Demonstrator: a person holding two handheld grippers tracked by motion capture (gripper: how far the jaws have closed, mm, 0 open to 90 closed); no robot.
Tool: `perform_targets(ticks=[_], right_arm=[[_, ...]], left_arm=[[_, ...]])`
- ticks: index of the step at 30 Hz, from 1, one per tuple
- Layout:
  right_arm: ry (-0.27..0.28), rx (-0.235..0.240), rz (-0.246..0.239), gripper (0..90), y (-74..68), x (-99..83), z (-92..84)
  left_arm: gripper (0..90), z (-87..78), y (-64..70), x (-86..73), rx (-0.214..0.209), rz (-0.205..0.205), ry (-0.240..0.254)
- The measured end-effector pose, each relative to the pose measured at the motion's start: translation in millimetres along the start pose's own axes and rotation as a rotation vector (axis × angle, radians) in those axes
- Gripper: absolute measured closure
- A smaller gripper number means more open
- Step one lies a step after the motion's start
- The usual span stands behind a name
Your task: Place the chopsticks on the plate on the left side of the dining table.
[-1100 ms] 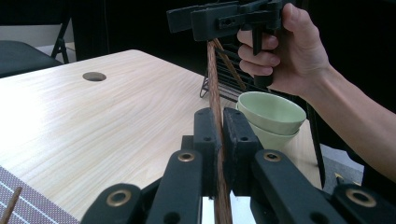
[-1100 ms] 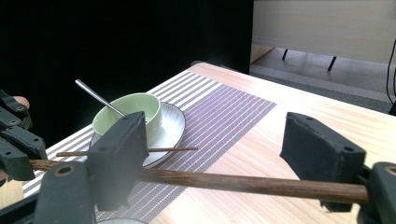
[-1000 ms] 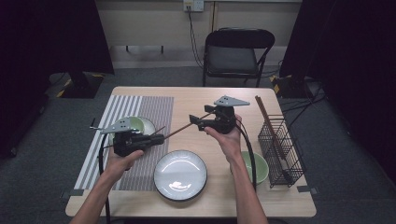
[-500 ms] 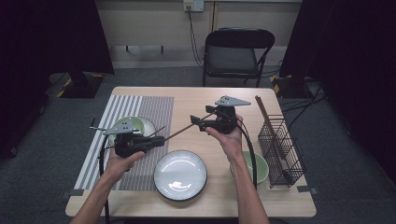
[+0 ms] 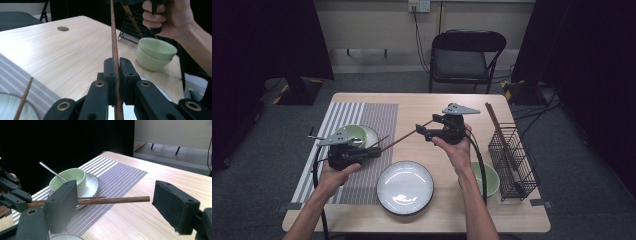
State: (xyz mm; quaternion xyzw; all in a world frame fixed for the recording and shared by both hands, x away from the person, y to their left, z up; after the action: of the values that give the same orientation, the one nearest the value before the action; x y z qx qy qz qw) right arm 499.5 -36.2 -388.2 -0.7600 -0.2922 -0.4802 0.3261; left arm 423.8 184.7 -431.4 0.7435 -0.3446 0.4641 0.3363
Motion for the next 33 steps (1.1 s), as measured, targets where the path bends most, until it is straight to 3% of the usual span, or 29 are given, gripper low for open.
perform_targets(ticks=[4, 10, 14, 18, 23, 28, 33], right_arm=[[-0.012, 0.005, -0.001, 19.3, -1.3, -2.5, 5.1], [-0.031, 0.011, 0.001, 18.8, -4.0, -8.1, 14.7], [-0.074, -0.001, -0.008, 18.7, -6.0, -19.3, 23.4], [-0.106, -0.005, -0.004, 18.6, -6.7, -31.4, 31.2], [-0.152, -0.018, -0.006, 17.6, -5.1, -47.9, 40.2], [-0.206, -0.046, -0.011, 18.3, -3.4, -64.8, 50.5], [-0.233, -0.039, -0.015, 18.9, -0.8, -76.3, 60.1]], left_arm=[[84.8, -13.3, -9.1, -12.6, 0.028, -0.033, -0.003], [84.8, -29.2, -21.9, -20.5, 0.068, -0.044, -0.003], [84.8, -40.5, -29.8, -29.2, 0.097, -0.035, -0.017], [84.8, -49.8, -40.2, -37.8, 0.127, -0.057, -0.019], [84.8, -50.7, -49.0, -48.6, 0.143, -0.076, -0.044], [84.8, -46.3, -52.7, -58.5, 0.151, -0.067, -0.084], [84.8, -46.8, -58.0, -63.8, 0.160, -0.079, -0.096]])
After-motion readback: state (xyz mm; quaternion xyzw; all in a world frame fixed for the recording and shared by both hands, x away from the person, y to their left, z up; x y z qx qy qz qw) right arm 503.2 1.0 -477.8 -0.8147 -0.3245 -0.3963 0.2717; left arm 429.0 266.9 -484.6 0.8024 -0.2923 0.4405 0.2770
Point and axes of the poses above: each handheld gripper's, and its own axes: z roughly forward along the jaws, x roughly out of its top, y roughly to its right, the point moved 8 cm from there along z, roughly forward along the jaws, and after that the axes turned 5 degrees about x, right-handed, at the moved point
